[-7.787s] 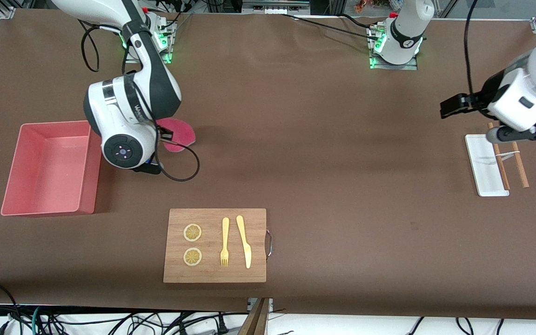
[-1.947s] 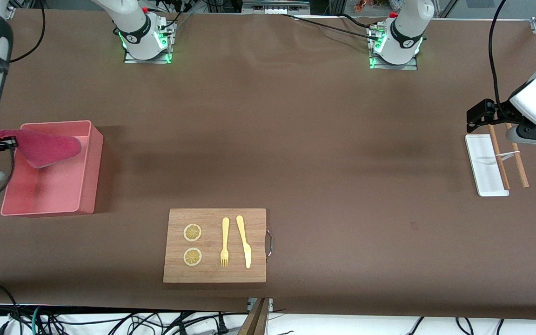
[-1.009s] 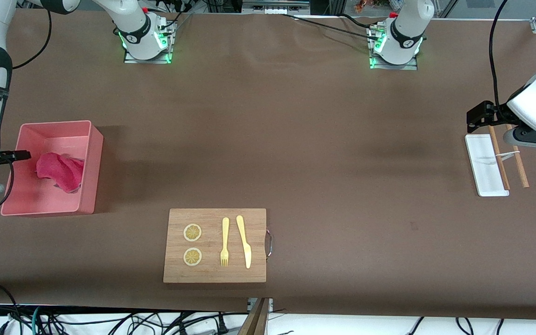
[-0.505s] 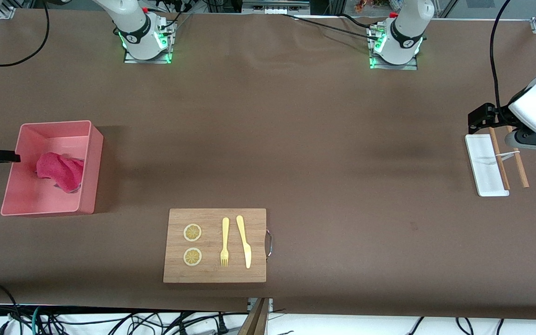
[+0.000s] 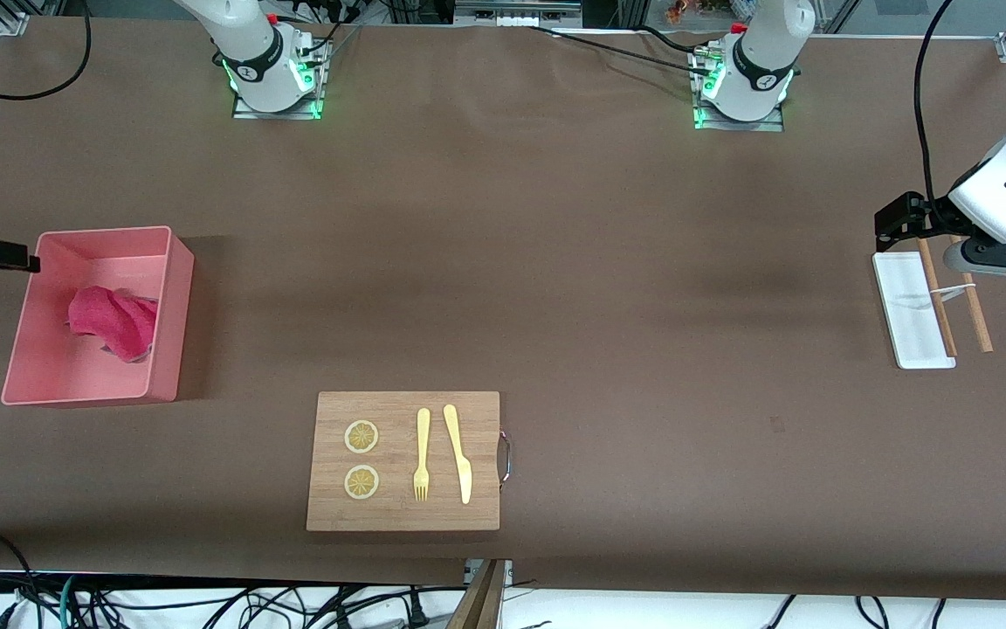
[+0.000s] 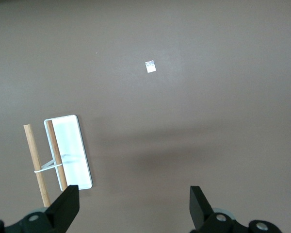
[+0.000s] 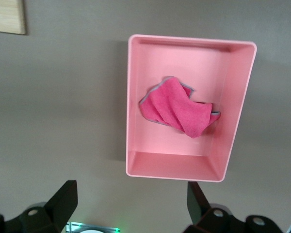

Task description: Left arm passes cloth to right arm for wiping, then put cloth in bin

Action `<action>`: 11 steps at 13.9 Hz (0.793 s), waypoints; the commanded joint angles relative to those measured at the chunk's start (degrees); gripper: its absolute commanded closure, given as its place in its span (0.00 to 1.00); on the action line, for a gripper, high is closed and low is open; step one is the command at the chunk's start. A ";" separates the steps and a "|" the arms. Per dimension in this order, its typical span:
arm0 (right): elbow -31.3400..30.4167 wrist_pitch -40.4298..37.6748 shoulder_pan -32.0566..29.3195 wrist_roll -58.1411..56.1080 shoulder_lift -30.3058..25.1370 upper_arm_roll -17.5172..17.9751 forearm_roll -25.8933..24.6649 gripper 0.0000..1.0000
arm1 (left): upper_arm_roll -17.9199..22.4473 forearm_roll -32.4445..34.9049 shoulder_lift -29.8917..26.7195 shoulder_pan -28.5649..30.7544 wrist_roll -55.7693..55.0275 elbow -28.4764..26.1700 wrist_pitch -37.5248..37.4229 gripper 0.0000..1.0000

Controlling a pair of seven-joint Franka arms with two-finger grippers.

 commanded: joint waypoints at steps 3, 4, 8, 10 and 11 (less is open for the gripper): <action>-5.28 4.26 -4.49 1.20 -11.44 10.11 -6.89 0.00 | -0.20 0.11 -1.22 0.45 0.84 -1.34 0.93 0.00; -6.33 4.52 -6.15 0.86 -12.15 11.86 -6.80 0.00 | -0.20 0.11 -1.22 0.45 0.76 -1.26 1.02 0.00; -10.56 3.91 -9.07 11.54 -15.67 16.88 -5.40 0.00 | -0.46 0.20 -1.14 0.28 0.67 -0.82 0.76 0.00; -10.65 3.03 -9.24 15.52 -15.85 18.03 -4.60 0.00 | -0.55 0.29 -1.14 -0.33 0.75 -0.03 0.75 0.00; -10.56 3.03 -9.24 15.53 -15.76 18.12 -4.52 0.00 | -0.63 0.29 -1.05 -0.42 0.75 0.06 0.75 0.00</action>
